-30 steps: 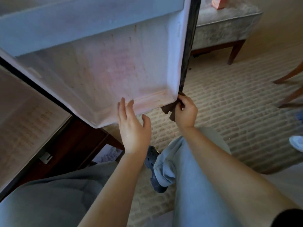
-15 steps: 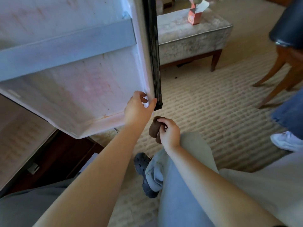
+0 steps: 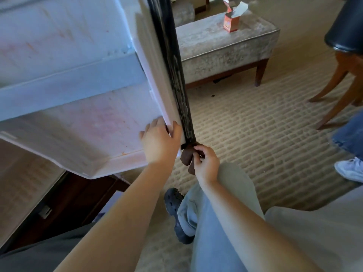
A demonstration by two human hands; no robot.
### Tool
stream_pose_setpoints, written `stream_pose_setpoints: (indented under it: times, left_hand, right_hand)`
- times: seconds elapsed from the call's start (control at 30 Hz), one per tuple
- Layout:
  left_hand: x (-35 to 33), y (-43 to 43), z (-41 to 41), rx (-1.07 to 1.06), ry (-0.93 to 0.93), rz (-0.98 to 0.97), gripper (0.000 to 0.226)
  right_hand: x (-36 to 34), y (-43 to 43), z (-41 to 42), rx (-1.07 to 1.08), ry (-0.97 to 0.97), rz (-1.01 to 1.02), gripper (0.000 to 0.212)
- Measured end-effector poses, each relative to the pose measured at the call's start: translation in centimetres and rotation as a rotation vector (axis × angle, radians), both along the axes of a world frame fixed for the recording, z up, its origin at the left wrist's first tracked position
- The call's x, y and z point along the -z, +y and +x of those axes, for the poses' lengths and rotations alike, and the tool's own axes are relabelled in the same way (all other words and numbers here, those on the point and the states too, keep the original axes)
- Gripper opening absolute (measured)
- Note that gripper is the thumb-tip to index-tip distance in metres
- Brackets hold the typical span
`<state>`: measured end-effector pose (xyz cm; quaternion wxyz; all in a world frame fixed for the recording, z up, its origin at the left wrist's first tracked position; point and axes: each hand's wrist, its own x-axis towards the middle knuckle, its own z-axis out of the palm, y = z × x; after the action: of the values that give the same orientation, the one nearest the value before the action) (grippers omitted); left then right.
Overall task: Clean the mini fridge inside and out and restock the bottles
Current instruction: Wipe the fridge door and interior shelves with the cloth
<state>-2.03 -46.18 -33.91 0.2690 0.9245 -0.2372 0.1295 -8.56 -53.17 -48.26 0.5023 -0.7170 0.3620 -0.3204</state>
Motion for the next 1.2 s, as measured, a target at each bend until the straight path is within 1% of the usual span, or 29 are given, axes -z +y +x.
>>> stream_pose_setpoints:
  times: [0.07, 0.1, 0.23, 0.33, 0.47, 0.53, 0.6, 0.7, 0.8, 0.9, 0.97, 1.03, 1.13, 1.2]
  left_hand:
    - [0.6, 1.3, -0.8, 0.03, -0.078, -0.036, 0.038]
    - [0.8, 1.8, -0.9, 0.045, -0.088, -0.031, 0.038]
    - [0.7, 2.7, -1.3, 0.08, -0.066, 0.005, 0.045]
    - [0.5, 3.2, -1.7, 0.1, -0.08, 0.017, 0.048]
    - [0.4, 4.1, -2.6, 0.111, -0.079, 0.017, 0.052]
    - [0.3, 4.5, -3.2, 0.117, -0.064, 0.018, 0.054]
    - [0.2, 5.0, -3.5, 0.117, -0.064, 0.033, 0.055]
    - [-0.2, 5.5, -3.6, 0.118, -0.032, 0.091, 0.051]
    - [-0.9, 5.4, -4.0, 0.1, 0.049, 0.164, 0.047]
    - [-1.3, 5.6, -4.2, 0.093, 0.052, 0.197, 0.045]
    - [-1.5, 5.8, -4.2, 0.089, 0.059, 0.23, 0.044]
    - [-1.8, 5.8, -4.3, 0.084, 0.077, 0.257, 0.043]
    - [-1.8, 5.8, -4.5, 0.076, 0.102, 0.276, 0.04]
    - [-1.9, 5.7, -4.6, 0.089, 0.099, 0.273, 0.038]
  right_hand:
    - [-0.2, 0.2, -0.2, -0.037, -0.002, -0.004, 0.019]
    - [-0.2, 0.3, -0.4, -0.053, -0.004, -0.01, 0.018]
    - [-1.2, 1.2, -1.0, -0.067, 0.0, -0.057, 0.014]
    - [-3.7, 1.4, -1.3, -0.067, -0.067, -0.116, 0.012]
    - [-6.6, 1.2, -2.0, -0.075, -0.165, -0.281, 0.011]
    - [-6.6, 1.6, -2.6, -0.086, -0.164, -0.327, 0.011]
    - [-5.7, 2.4, -3.3, -0.09, -0.11, -0.321, 0.01]
    - [-4.2, 3.1, -3.6, -0.082, -0.002, -0.229, 0.009]
    - [-4.8, 2.9, -3.8, -0.061, 0.014, -0.189, 0.009]
    - [-7.5, 2.1, -4.1, -0.038, -0.062, -0.269, 0.011]
    - [-9.5, 1.5, -4.0, -0.028, -0.162, -0.376, 0.012]
    - [-10.8, 1.0, -4.0, -0.043, -0.218, -0.481, 0.011]
    - [-10.5, 0.8, -4.1, -0.085, -0.192, -0.519, 0.012]
    - [-9.6, 1.2, -4.4, -0.128, -0.11, -0.467, 0.014]
